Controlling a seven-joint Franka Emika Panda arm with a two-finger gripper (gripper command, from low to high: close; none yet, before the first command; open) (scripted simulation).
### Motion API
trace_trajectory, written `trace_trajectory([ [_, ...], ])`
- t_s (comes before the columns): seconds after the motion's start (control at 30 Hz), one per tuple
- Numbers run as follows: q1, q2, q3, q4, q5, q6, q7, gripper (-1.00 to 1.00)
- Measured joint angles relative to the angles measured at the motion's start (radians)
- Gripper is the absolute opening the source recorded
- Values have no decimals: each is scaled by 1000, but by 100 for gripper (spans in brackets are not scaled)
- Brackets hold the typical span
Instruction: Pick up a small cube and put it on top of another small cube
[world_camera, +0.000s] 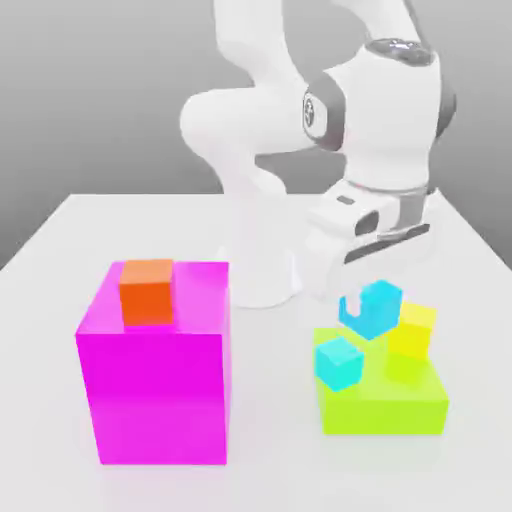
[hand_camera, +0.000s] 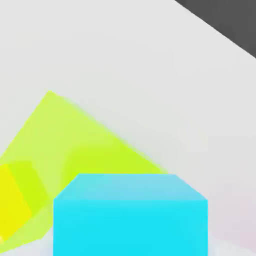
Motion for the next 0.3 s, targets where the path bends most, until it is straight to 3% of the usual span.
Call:
trace_trajectory([
  [0.17,-14,138,5,-42,-11,180,9,-100],
  [0.2,-15,162,7,-47,-13,209,11,100],
  [0.3,-15,162,7,-47,-13,209,11,100],
])
